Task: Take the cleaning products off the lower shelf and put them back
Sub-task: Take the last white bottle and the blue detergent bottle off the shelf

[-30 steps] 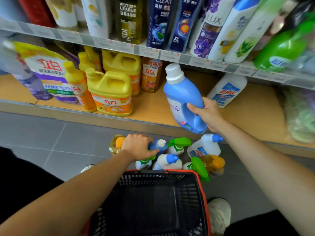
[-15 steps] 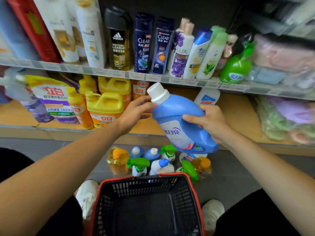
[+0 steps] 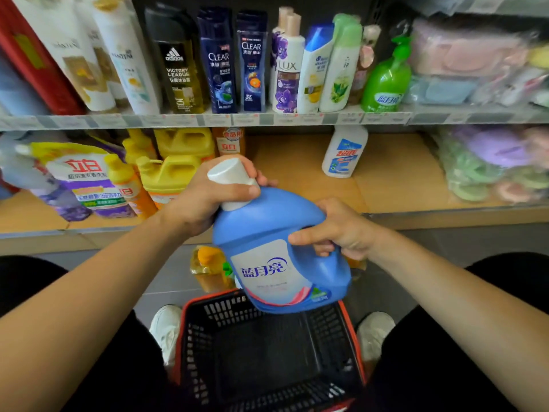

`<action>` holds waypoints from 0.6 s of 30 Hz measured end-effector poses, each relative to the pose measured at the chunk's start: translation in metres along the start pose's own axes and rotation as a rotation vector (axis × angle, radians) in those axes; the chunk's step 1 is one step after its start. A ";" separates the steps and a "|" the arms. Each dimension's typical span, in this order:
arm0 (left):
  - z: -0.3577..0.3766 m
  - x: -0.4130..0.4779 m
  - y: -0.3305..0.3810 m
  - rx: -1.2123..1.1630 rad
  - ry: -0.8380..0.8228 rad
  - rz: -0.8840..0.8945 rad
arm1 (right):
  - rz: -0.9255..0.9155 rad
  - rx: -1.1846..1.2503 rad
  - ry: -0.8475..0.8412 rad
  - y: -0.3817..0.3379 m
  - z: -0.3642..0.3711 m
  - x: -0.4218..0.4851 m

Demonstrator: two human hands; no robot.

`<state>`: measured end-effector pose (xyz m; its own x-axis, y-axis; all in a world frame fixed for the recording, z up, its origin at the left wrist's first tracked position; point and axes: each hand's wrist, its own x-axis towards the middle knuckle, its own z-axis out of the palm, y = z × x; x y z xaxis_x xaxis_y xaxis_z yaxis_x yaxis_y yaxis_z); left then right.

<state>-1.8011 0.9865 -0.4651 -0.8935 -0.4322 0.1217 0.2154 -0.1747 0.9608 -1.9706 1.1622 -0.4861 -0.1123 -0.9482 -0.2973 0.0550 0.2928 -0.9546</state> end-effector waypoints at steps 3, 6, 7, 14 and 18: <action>0.007 -0.004 -0.007 0.041 0.199 0.062 | -0.037 -0.092 0.129 0.003 0.010 -0.002; 0.013 -0.002 -0.013 0.174 0.482 0.164 | -0.143 -0.250 0.334 0.006 0.025 -0.003; 0.016 -0.001 -0.016 0.230 0.579 0.202 | -0.177 -0.345 0.408 0.007 0.031 -0.003; 0.022 -0.001 -0.023 0.427 0.678 0.313 | -0.254 -0.550 0.620 0.010 0.058 -0.007; 0.013 0.000 -0.011 0.513 0.440 0.289 | -0.176 -0.388 0.519 0.007 0.047 -0.008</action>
<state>-1.8088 0.9997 -0.4723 -0.5653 -0.7322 0.3800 0.1105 0.3893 0.9145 -1.9226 1.1664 -0.4891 -0.5544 -0.8322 -0.0143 -0.3581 0.2540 -0.8985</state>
